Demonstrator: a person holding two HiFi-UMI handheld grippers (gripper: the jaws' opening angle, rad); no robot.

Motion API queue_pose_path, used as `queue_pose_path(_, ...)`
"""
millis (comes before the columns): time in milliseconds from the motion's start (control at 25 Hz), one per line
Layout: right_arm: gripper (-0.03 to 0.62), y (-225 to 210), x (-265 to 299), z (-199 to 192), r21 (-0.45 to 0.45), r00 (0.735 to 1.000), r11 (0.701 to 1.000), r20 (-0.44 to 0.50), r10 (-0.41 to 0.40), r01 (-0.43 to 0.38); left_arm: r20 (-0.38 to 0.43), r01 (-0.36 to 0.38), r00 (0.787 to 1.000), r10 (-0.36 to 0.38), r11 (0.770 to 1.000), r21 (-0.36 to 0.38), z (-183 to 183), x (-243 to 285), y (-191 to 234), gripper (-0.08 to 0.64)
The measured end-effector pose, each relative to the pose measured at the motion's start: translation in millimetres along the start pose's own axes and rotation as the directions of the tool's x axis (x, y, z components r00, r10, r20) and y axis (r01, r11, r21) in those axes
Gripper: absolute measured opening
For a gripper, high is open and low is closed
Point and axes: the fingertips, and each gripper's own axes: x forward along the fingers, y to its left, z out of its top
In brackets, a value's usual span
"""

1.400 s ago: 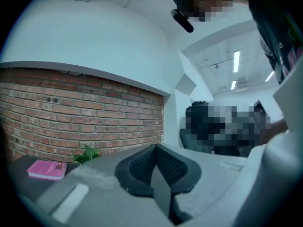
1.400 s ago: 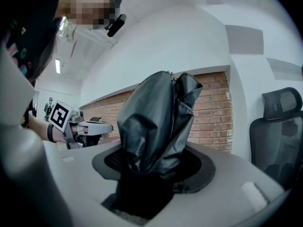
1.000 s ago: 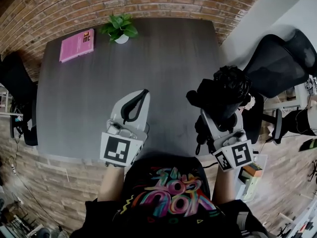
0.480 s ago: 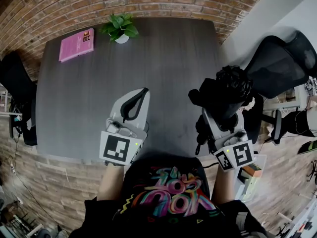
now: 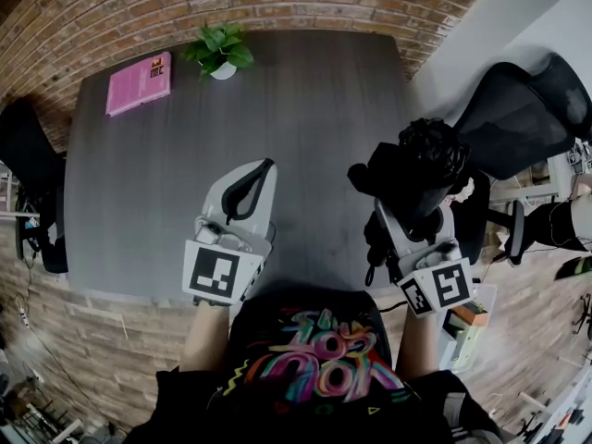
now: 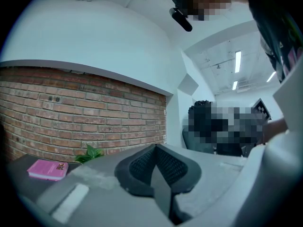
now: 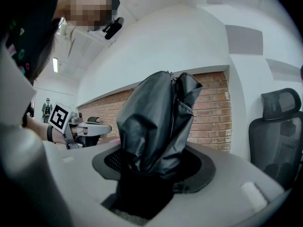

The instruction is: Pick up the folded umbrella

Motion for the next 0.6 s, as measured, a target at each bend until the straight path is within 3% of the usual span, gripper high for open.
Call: queue_pose_path(600, 0.265, -0.8, -0.9, -0.9, 0.004, 1.000, 1.000, -0.007, 0.000, 0.000, -0.001, -0.016, 1.000, 0.016, 1.000, -0.001, -2.0, -4.0, 4.0, 0.002)
